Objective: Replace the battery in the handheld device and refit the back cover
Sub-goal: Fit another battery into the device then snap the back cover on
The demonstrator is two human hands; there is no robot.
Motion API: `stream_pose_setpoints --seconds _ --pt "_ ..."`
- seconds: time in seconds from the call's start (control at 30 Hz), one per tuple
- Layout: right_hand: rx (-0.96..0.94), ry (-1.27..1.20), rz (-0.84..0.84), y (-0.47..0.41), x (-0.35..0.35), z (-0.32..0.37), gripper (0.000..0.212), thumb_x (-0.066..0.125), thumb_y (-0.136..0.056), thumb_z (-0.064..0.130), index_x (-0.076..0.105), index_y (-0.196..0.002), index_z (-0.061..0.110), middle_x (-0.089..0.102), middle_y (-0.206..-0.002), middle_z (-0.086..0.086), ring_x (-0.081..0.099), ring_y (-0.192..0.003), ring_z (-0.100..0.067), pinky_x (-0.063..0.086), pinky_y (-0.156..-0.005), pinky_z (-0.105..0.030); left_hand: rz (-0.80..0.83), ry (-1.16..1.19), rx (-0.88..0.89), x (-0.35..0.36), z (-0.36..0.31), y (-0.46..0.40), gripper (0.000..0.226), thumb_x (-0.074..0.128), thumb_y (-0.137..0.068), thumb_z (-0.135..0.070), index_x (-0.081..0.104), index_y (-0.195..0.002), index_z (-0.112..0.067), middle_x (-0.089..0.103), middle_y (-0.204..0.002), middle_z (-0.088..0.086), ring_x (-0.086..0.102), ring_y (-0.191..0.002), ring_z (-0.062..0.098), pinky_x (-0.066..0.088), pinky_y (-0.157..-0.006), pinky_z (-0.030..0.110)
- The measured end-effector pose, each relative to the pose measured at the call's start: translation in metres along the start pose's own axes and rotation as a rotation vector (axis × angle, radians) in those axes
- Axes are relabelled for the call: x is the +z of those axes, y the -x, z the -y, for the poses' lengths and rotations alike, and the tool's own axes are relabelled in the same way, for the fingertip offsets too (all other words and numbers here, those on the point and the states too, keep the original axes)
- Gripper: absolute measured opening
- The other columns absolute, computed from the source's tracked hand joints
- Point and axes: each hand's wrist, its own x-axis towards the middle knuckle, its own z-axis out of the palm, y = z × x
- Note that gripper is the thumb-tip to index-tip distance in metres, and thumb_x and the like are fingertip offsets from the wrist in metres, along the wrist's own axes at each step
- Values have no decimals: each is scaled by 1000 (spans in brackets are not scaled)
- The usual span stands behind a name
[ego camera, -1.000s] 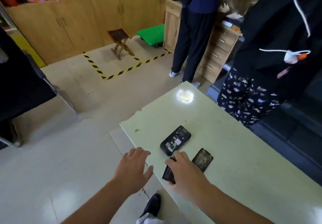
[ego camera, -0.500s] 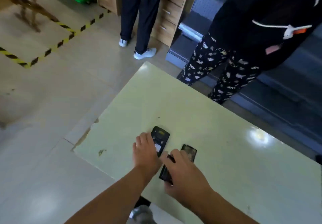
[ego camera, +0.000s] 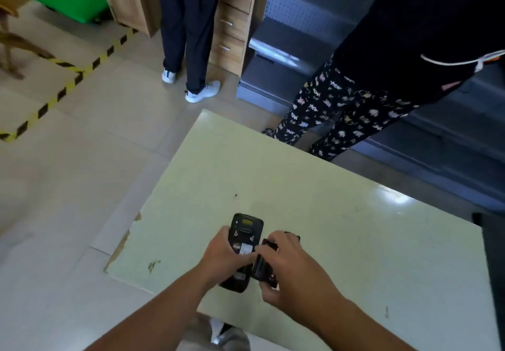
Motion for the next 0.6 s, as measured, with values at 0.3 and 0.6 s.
stream_pose_setpoints --seconds 0.3,0.6 --pt "-84 -69 -56 36 -14 1 67 65 -87 36 41 -148 22 44 -140 3 36 -131 -19 47 -101 -31 270 510 -60 9 -17 42 64 87 -72 -20 60 -128 -11 76 -112 19 73 -99 33 60 -72 38" --pt "-242 -118 -123 55 -13 11 58 64 -89 38 51 -143 19 48 -148 3 38 -136 -16 41 -109 -28 478 734 -236 7 -38 54 91 40 -82 -85 74 -118 -9 78 -99 16 73 -90 31 59 -72 37"
